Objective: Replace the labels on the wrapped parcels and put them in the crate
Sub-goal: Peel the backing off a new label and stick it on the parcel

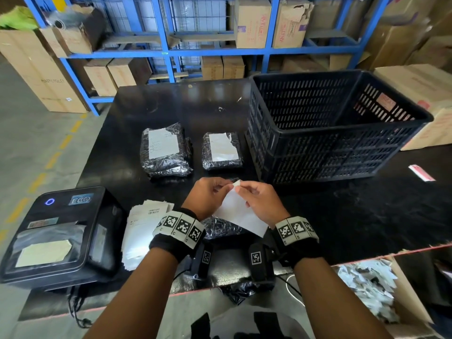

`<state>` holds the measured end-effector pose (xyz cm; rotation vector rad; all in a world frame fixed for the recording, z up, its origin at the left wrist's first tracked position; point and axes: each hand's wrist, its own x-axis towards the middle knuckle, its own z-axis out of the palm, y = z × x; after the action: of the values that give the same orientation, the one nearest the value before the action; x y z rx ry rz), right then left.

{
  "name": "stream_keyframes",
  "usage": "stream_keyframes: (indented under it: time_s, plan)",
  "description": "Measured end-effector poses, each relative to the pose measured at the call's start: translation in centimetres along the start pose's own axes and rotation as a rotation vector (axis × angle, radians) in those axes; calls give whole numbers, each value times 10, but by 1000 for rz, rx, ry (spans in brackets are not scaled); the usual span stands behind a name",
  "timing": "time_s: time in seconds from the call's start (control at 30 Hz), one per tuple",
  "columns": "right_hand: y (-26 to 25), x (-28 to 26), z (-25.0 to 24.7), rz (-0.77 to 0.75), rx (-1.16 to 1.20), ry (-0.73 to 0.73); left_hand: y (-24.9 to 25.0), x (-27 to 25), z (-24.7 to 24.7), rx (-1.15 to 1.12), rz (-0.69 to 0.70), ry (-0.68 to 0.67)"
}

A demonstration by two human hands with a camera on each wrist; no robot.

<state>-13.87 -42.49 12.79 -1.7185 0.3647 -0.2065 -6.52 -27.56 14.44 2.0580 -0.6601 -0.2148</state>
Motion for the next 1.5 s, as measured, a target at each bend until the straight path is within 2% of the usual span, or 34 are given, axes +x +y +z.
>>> stream_keyframes:
  time_s: [0.3, 0.57, 0.77, 0.97, 1.2, 1.33, 1.5]
  plan:
    - [6, 3, -3, 28, 7, -17, 3, -6, 4, -32, -35, -41]
    - [7, 2, -2, 45, 36, -16, 2, -4, 5, 40, -2, -16]
    - [5, -1, -10, 68, -14, -18, 2, 0, -2, 78, -78, 37]
    - [25, -4, -45, 187, -90, 105, 1, 1, -15, 34, -106, 133]
    - [72, -7, -93, 367, -96, 359, -2, -1, -17, 58, -141, 130]
    - [91, -12, -112, 450, -122, 450, -1, 1, -19, 55, -165, 143]
    - [111, -18, -139, 566, -111, 572, 5, 7, -30, 66, -211, 248]
